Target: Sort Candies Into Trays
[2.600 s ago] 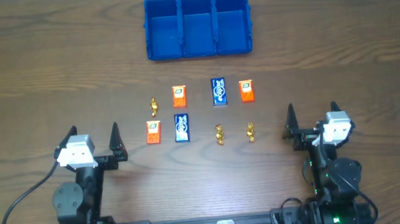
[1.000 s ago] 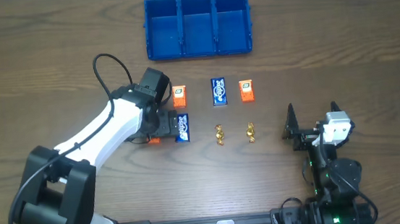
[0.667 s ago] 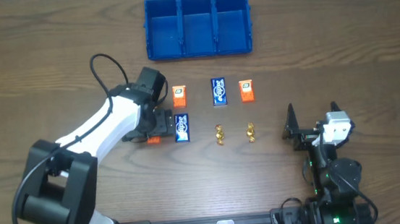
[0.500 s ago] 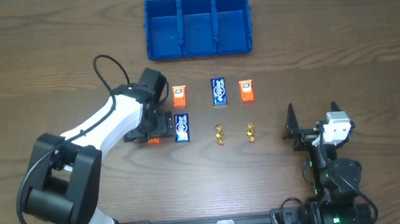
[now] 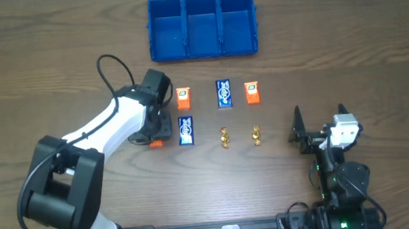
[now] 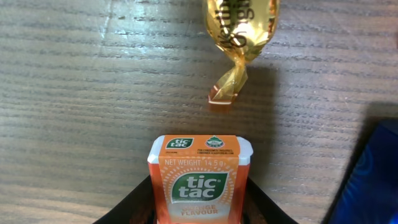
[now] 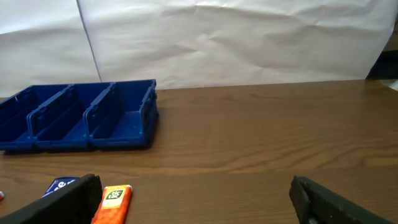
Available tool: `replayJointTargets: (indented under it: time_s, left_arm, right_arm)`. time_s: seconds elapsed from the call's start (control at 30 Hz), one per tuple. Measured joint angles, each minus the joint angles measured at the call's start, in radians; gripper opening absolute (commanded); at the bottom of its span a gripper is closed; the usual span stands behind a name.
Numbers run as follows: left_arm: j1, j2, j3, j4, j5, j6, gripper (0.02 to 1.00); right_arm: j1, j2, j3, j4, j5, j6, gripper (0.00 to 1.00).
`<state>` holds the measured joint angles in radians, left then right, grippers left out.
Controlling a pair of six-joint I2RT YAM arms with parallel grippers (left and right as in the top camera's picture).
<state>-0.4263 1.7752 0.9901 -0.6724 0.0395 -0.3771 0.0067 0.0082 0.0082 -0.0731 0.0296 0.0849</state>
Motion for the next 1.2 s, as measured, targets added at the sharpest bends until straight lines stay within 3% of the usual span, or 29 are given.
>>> replayJointTargets:
  time_s: [0.23,0.3,0.47,0.63,0.73,1.1,1.17,1.2]
  left_arm:
    - [-0.001,-0.042,0.030,-0.033,0.010,-0.047,0.367]
    - [-0.007,-0.116,0.156,-0.093,0.000,-0.083,0.345]
    - [-0.014,-0.064,0.664,-0.271,-0.061,-0.093,0.349]
    - [-0.002,0.259,1.252,-0.448,-0.107,-0.042,0.371]
    - [0.010,0.430,1.422,-0.472,-0.122,-0.025,0.362]
    - [0.068,0.654,1.450,-0.445,-0.125,0.022,0.380]
    - [0.078,0.654,1.451,-0.444,-0.125,0.039,0.417]
    - [0.081,0.654,1.451,-0.443,-0.125,0.045,0.500]
  right_arm:
    - [0.000,0.000,0.000,0.000,0.000,0.000,0.998]
    - [0.000,0.000,0.000,0.000,0.000,0.000,0.998]
    - [0.000,0.000,0.000,0.000,0.000,-0.002,0.998]
    - [0.000,0.000,0.000,0.000,0.000,-0.002,0.998]
    - [0.000,0.000,0.000,0.000,0.000,-0.003,0.998]
    - [0.000,0.000,0.000,0.000,0.000,-0.003,0.998]
    - [0.000,0.000,0.000,0.000,0.000,-0.003,0.998]
    - [0.000,0.000,0.000,0.000,0.000,-0.003,0.998]
